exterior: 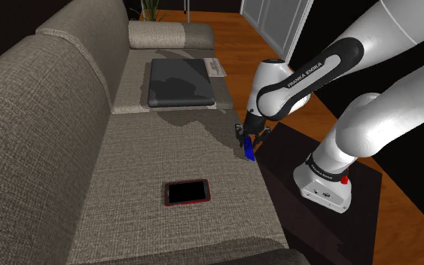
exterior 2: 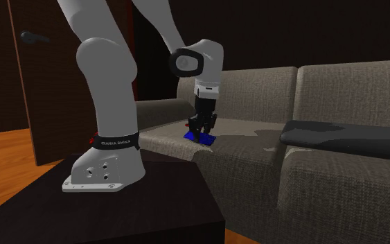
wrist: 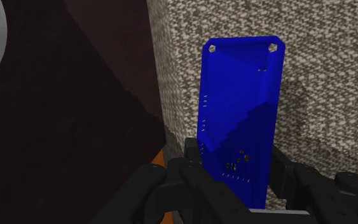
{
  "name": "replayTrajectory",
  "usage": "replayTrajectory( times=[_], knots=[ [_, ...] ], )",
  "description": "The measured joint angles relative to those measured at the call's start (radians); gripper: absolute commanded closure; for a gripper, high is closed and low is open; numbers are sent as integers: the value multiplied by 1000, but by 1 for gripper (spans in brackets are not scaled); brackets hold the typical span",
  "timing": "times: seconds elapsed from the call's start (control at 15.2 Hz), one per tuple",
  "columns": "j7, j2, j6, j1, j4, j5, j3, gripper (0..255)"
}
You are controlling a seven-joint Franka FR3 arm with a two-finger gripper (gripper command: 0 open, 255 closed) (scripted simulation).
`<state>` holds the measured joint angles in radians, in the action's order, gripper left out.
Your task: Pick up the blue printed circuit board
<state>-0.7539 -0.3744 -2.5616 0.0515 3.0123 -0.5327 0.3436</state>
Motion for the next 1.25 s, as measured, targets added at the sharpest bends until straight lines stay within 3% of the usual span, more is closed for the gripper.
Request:
replayTrajectory(
  times=[0.26,1.25],
  knots=[
    [-2,-8,12,4,-2,6,-2,255],
    [-71,-276,332,30,-56,95,-32,255]
  ],
)
